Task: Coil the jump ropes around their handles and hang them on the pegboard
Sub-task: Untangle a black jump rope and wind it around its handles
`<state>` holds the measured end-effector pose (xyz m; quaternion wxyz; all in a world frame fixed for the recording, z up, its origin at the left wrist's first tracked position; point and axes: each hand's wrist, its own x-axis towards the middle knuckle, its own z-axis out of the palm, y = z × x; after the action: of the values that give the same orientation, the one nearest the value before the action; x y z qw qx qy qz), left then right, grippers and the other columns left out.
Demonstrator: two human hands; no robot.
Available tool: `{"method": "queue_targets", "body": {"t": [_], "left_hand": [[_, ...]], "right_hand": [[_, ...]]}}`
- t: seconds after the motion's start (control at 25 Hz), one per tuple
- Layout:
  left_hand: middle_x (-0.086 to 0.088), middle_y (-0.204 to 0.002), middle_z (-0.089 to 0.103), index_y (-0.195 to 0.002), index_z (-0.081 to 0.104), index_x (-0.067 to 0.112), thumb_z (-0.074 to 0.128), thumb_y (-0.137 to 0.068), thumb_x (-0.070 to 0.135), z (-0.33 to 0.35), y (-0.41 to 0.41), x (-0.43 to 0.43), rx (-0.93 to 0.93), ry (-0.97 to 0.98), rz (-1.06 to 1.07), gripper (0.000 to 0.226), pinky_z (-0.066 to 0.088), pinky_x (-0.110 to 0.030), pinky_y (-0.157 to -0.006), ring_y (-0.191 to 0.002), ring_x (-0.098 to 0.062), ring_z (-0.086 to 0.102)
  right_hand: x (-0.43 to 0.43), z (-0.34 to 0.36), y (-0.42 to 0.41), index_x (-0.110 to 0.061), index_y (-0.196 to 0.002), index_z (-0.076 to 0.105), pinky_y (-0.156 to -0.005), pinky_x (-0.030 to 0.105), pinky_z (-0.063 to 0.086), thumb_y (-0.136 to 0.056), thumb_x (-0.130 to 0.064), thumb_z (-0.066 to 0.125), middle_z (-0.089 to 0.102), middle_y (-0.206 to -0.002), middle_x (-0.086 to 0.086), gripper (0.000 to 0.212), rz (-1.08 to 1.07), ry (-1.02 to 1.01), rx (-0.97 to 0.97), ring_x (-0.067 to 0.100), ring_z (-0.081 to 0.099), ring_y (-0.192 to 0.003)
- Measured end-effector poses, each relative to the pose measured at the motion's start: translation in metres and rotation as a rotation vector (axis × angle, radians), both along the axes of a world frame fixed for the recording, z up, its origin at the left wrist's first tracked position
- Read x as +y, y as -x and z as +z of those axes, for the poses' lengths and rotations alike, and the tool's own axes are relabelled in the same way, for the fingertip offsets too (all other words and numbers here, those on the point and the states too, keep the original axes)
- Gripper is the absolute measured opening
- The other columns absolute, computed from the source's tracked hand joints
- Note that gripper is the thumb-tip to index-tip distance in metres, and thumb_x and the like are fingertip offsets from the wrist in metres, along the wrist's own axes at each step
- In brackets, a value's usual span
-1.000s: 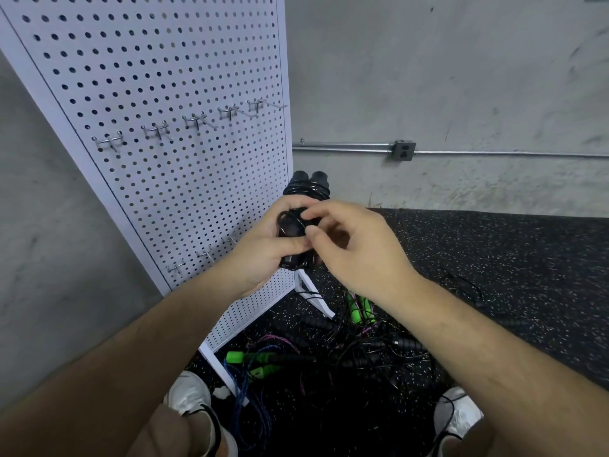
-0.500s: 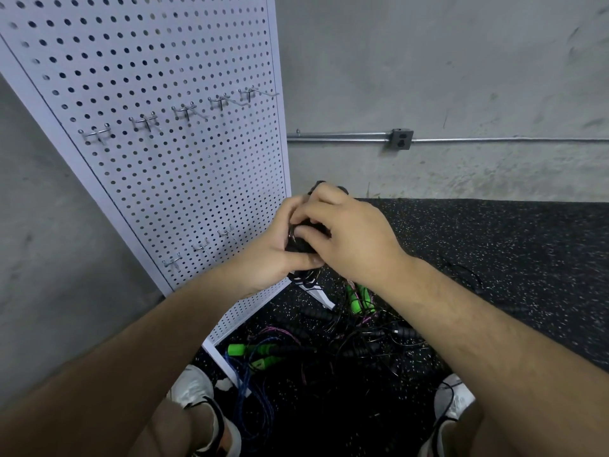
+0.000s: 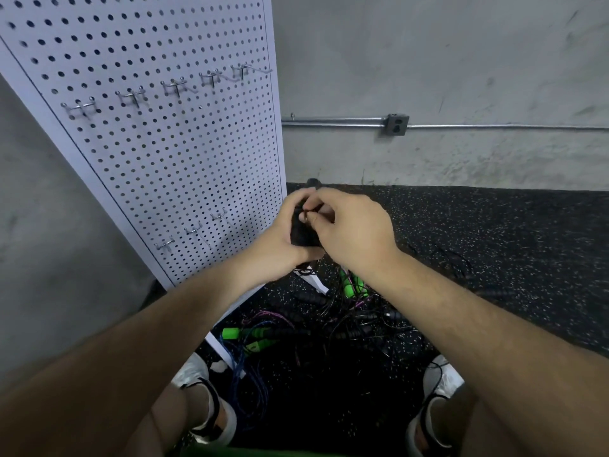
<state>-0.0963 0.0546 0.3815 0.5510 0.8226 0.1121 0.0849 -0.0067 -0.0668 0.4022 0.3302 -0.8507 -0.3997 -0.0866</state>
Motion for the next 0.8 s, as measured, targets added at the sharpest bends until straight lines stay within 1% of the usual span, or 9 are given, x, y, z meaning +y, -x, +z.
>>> {"method": "queue_targets", "body": {"t": [0.12,0.24,0.28,0.36,0.44,0.52,0.64,0.72,0.8], "left_hand": [[0.015,-0.123,0.054,-0.148,0.035,0.042,0.069,-0.084,-0.013,-0.003,0.005,0.005,-0.012,0.095,0.003,0.091,0.056,-0.020,-0.079,-0.097,-0.006,0.067],[0.026,-0.126,0.048,-0.142,0.044,0.052,0.060,-0.091,-0.007,-0.007,0.010,0.011,-0.011,0.113,-0.005,0.080,0.054,-0.024,-0.093,-0.108,-0.007,0.065],[0.027,-0.123,0.048,-0.142,0.043,0.053,0.059,-0.093,-0.005,-0.008,0.010,0.011,-0.010,0.132,0.023,0.077,0.056,-0.024,-0.091,-0.105,-0.005,0.067],[0.014,-0.121,0.053,-0.150,0.034,0.047,0.069,-0.091,0.000,-0.013,0.008,0.009,-0.011,0.162,0.106,0.083,0.059,-0.023,-0.081,-0.097,-0.005,0.070],[0.005,-0.123,0.051,-0.155,0.025,0.039,0.086,-0.078,0.011,-0.020,0.004,0.007,0.004,0.090,0.190,0.102,0.055,-0.023,-0.081,-0.101,-0.009,0.066],[0.002,-0.124,0.045,-0.153,0.030,0.035,0.094,-0.067,0.024,-0.028,0.000,0.005,0.022,-0.046,0.234,0.107,0.050,-0.026,-0.091,-0.106,-0.005,0.057],[0.000,-0.131,0.040,-0.151,0.035,0.037,0.097,-0.059,0.032,-0.036,-0.005,0.003,0.047,-0.063,0.207,0.111,0.050,-0.039,-0.104,-0.114,-0.013,0.056],[0.004,-0.140,0.039,-0.154,0.031,0.038,0.096,-0.061,0.027,-0.039,-0.006,0.001,0.068,0.005,0.163,0.114,0.054,-0.036,-0.098,-0.114,-0.012,0.060],[0.008,-0.139,0.046,-0.155,0.029,0.030,0.089,-0.071,0.006,-0.043,-0.005,-0.001,0.070,0.112,0.127,0.105,0.059,-0.031,-0.086,-0.105,-0.008,0.067]], "right_hand": [[-0.008,-0.014,-0.002,-0.033,-0.101,0.069,-0.079,0.028,0.052,-0.092,-0.027,0.067,0.073,-0.090,-0.014,0.011,0.055,-0.091,0.197,0.006,0.067,-0.086],[-0.016,-0.025,-0.003,-0.029,-0.101,0.069,-0.078,0.024,0.050,-0.094,-0.017,0.062,0.073,-0.094,-0.014,0.015,0.113,-0.154,0.356,-0.003,0.066,-0.082],[-0.017,-0.027,-0.002,-0.028,-0.102,0.069,-0.078,0.023,0.050,-0.095,-0.015,0.058,0.073,-0.095,-0.013,0.019,0.114,-0.173,0.421,-0.003,0.065,-0.081],[-0.020,-0.029,-0.002,-0.027,-0.106,0.069,-0.081,0.024,0.052,-0.095,-0.012,0.052,0.073,-0.097,-0.011,0.025,0.097,-0.165,0.497,0.000,0.066,-0.083],[-0.021,-0.030,-0.002,-0.024,-0.112,0.068,-0.078,0.021,0.048,-0.097,-0.016,0.052,0.071,-0.100,-0.012,0.024,0.074,-0.110,0.512,0.000,0.066,-0.087],[-0.021,-0.030,-0.001,-0.025,-0.118,0.063,-0.072,0.020,0.046,-0.096,-0.031,0.059,0.069,-0.099,-0.013,0.024,0.043,-0.076,0.495,-0.001,0.064,-0.087],[-0.021,-0.031,-0.004,-0.025,-0.128,0.052,-0.065,0.020,0.045,-0.086,-0.054,0.070,0.067,-0.094,-0.012,0.055,-0.002,-0.034,0.449,0.002,0.064,-0.083],[-0.022,-0.036,-0.010,-0.022,-0.132,0.049,-0.063,0.022,0.044,-0.080,-0.057,0.076,0.067,-0.099,-0.010,0.069,-0.031,0.021,0.431,0.005,0.065,-0.084],[-0.025,-0.041,-0.017,-0.018,-0.136,0.046,-0.065,0.025,0.046,-0.077,-0.053,0.080,0.064,-0.101,-0.008,0.076,-0.045,0.061,0.442,0.010,0.065,-0.086]]}}
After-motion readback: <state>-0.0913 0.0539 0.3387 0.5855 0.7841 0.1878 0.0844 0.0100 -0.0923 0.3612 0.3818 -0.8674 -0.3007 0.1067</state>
